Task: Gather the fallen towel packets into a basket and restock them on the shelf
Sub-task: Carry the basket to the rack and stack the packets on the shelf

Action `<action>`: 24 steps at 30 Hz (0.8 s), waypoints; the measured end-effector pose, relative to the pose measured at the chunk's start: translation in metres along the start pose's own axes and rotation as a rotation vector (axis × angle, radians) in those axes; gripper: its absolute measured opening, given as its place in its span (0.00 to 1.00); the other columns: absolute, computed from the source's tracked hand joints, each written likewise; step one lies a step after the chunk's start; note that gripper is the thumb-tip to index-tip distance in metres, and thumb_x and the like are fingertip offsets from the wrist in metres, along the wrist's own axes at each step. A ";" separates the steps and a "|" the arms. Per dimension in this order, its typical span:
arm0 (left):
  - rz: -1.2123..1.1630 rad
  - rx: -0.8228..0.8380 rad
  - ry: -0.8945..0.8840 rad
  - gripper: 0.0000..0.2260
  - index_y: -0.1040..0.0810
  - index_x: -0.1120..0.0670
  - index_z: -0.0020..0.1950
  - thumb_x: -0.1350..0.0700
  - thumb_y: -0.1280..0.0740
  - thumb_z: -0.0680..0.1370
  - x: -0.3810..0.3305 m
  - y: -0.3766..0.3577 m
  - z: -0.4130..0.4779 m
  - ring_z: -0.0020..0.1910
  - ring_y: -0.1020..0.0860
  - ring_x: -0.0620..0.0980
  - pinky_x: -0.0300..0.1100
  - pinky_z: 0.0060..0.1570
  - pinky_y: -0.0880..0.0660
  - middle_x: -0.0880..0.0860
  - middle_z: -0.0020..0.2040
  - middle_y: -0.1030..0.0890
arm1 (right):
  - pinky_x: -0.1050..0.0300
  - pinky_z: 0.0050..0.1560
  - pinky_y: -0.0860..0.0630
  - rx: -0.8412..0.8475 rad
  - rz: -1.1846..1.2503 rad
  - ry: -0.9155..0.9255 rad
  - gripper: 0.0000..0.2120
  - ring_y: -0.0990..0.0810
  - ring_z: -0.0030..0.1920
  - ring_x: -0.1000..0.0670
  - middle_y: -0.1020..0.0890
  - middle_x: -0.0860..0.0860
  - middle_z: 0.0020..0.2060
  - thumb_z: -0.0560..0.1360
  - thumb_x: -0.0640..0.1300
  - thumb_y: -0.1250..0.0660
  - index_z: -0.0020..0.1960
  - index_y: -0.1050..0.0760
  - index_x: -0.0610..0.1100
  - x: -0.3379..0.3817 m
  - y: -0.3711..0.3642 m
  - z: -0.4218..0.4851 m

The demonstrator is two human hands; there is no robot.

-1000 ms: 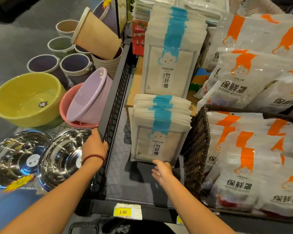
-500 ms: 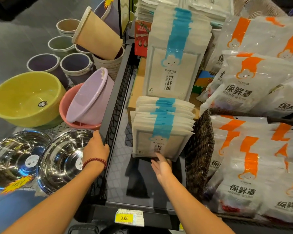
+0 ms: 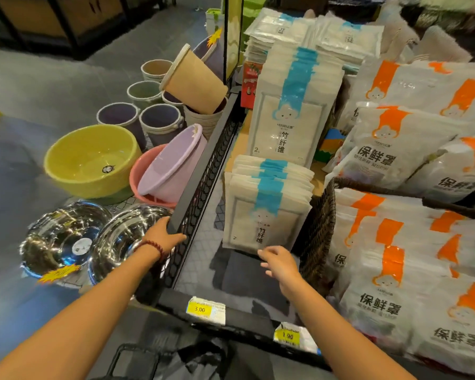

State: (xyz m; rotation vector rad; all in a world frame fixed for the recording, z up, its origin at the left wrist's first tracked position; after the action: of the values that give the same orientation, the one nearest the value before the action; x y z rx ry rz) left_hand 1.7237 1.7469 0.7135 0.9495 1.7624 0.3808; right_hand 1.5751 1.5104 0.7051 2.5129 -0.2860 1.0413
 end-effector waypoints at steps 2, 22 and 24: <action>-0.093 -0.078 0.047 0.25 0.30 0.62 0.68 0.58 0.28 0.72 0.013 0.008 -0.036 0.63 0.27 0.57 0.46 0.60 0.31 0.61 0.64 0.26 | 0.51 0.53 0.26 0.099 -0.102 0.103 0.15 0.23 0.58 0.39 0.24 0.35 0.57 0.78 0.45 0.37 0.56 0.27 0.32 0.008 0.002 -0.020; -0.770 -0.695 0.996 0.16 0.24 0.67 0.60 0.63 0.30 0.74 0.278 -0.130 -0.542 0.59 0.24 0.58 0.40 0.51 0.31 0.63 0.60 0.22 | 0.55 0.56 0.28 1.075 -1.100 0.457 0.15 0.24 0.58 0.48 0.23 0.47 0.59 0.76 0.44 0.34 0.62 0.27 0.42 -0.185 -0.187 -0.246; -0.822 -0.712 1.045 0.15 0.24 0.66 0.59 0.63 0.30 0.74 0.302 -0.143 -0.579 0.60 0.24 0.57 0.38 0.50 0.32 0.62 0.59 0.22 | 0.56 0.55 0.30 1.094 -1.200 0.453 0.16 0.25 0.58 0.49 0.24 0.46 0.61 0.76 0.42 0.36 0.64 0.28 0.41 -0.212 -0.210 -0.263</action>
State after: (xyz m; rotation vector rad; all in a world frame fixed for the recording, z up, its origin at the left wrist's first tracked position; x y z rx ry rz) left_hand 1.1032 1.9876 0.6567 -0.6367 2.4393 0.9582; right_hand 1.3313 1.8215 0.6619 2.2440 2.0951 1.2322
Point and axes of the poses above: each hand's wrist, its own z-axis towards the middle knuckle, its own y-axis out of the back of the hand, x = y × z, the point moved 3 cm from there along z, towards the middle knuckle
